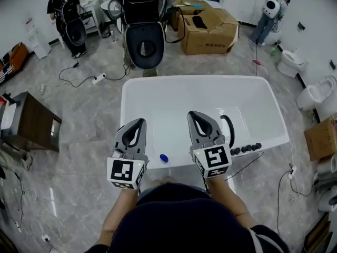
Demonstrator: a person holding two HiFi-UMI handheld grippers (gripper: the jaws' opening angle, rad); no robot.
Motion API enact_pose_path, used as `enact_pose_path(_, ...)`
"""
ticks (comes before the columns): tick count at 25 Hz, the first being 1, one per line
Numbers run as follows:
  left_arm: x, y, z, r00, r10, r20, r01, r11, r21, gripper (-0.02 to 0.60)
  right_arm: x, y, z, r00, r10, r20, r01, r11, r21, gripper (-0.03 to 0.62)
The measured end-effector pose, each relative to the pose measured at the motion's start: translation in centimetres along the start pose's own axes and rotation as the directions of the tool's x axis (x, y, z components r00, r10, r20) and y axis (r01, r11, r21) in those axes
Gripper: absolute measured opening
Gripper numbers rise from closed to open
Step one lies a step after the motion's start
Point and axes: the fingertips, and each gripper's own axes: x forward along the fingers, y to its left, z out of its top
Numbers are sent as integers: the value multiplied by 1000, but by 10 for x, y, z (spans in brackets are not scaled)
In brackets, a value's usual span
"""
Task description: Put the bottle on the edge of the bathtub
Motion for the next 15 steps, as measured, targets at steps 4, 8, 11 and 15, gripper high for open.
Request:
enact_pose_path(4, -8, 7, 43, 995, 65, 79, -66, 998, 10, 25, -5, -5, 32, 998, -21, 65, 20, 1000, 13, 26)
enact_pose_path(8, -13, 11, 59, 990, 86, 114, -87, 996, 5, 25, -7, -5, 44, 996, -27, 88, 25, 1000, 18, 28)
enact_pose_path(11, -14, 12, 59, 989, 94, 117, -95, 995, 2, 25, -7, -5, 42, 996, -31, 85, 30, 999, 16, 28)
enact_pose_path(15, -15, 12, 49, 990, 99, 97, -99, 995, -6, 25, -7, -1, 36, 997, -19, 73, 17, 999, 29, 28)
